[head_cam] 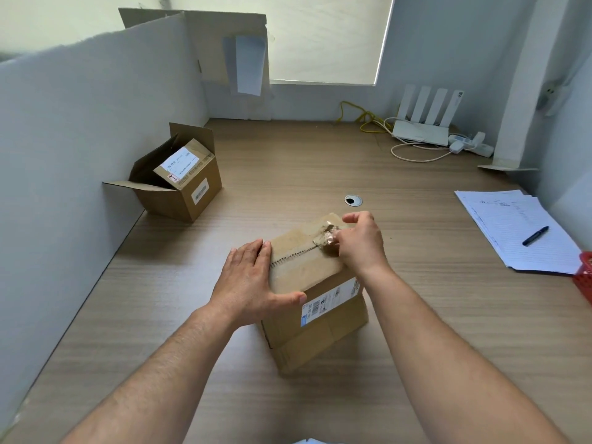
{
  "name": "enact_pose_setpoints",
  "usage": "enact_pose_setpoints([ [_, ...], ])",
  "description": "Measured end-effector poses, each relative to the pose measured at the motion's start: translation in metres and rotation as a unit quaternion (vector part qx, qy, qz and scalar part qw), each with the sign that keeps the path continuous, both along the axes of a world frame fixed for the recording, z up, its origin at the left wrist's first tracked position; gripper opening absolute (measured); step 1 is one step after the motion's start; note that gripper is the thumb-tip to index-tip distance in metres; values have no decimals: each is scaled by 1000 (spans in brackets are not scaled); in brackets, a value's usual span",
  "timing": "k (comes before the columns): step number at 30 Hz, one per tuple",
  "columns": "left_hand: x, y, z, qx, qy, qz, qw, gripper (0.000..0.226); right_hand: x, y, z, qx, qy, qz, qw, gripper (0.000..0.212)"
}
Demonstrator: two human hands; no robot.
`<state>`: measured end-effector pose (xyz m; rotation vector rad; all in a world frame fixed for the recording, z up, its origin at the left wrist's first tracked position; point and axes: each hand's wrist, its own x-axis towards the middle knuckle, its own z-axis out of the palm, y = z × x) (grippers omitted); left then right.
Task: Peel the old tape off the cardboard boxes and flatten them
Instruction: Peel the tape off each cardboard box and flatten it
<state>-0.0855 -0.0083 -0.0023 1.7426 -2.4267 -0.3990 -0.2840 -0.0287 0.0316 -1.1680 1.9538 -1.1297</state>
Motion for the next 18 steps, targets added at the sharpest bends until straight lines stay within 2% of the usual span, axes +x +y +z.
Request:
enact_pose_setpoints([
  [2, 6, 8, -9, 12, 5, -10, 1000, 125, -3, 1, -8, 47, -32, 0, 998, 25],
  [5, 6, 21, -24, 5, 5, -15, 1000, 123, -5, 8, -26, 86, 112, 19, 990, 19],
  [8, 4, 20, -30, -1, -3, -13, 1000, 122, -4, 12, -33, 80, 224, 66, 969, 20],
  [11, 4, 18, -31, 0, -6, -15, 1000, 122, -4, 12, -36, 97, 292, 114, 945, 32],
  [15, 3, 18, -32, -5, -11, -12, 1000, 126, 1, 18, -41, 84, 400, 129, 903, 52],
  [18, 3, 18, -31, -1, -9, -13, 1000, 122, 8, 22, -45, 22, 447, 130, 885, 36],
])
